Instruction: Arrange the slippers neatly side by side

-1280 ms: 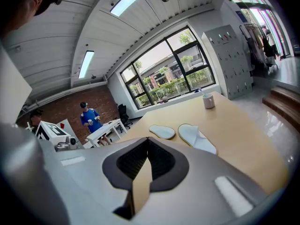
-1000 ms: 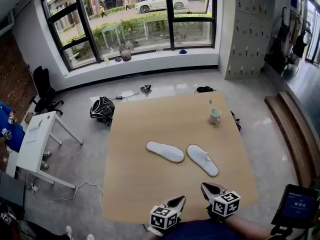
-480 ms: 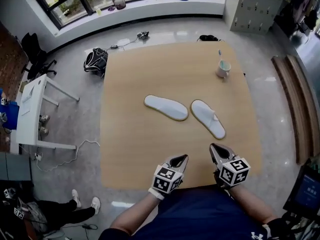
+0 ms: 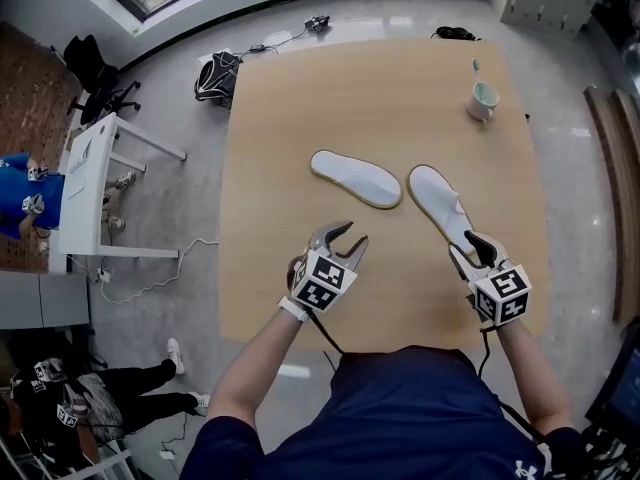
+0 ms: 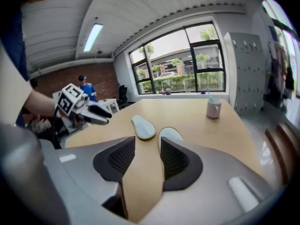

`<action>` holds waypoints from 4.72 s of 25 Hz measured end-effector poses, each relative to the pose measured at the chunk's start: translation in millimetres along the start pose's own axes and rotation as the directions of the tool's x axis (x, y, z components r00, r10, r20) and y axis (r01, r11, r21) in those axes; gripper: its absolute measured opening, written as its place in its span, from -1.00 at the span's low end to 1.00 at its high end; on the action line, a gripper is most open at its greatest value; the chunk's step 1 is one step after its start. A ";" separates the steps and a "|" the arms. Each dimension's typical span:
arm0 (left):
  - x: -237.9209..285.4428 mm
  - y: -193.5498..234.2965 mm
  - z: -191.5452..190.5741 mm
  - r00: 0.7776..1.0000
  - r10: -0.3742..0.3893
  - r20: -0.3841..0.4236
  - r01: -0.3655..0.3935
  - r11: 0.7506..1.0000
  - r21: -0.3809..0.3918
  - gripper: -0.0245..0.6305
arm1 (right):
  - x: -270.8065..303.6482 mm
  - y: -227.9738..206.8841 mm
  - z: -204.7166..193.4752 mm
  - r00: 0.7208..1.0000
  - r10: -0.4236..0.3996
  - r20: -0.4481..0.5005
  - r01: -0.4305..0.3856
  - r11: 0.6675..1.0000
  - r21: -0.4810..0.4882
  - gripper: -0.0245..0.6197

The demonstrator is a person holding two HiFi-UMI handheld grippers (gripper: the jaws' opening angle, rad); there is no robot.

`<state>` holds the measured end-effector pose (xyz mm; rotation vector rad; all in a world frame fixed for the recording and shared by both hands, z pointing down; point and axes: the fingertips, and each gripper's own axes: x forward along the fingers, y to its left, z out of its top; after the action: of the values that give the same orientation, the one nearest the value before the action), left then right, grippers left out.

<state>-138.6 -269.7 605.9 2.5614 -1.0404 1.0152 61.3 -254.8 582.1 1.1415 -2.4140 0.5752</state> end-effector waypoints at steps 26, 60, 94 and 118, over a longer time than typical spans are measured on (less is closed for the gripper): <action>131.7 101.6 -48.3 0.869 -0.261 -0.420 0.391 0.883 0.259 -0.32 | 81.1 -57.0 -102.9 0.869 0.136 -0.475 -0.356 0.839 -0.411 -0.30; 71.2 -19.0 -105.4 0.967 0.048 -0.249 -0.230 0.579 -0.783 -0.62 | 77.6 11.8 -142.5 0.943 -0.017 -0.332 -0.010 0.997 -0.077 -0.33; 51.2 -56.3 -131.5 0.882 -0.252 -0.397 0.333 0.931 0.148 0.00 | 62.1 33.2 -150.5 0.821 0.205 -0.532 -0.451 0.804 -0.388 -0.08; 78.0 -89.7 -109.4 0.914 -0.088 -0.395 0.061 0.995 -0.079 0.00 | 81.4 67.8 -145.0 0.851 0.208 -0.481 -0.413 0.832 -0.371 -0.08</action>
<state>-95.1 -201.1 745.6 2.1888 -0.8401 1.3810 -13.2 -190.4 732.3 0.3593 -2.1859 0.2705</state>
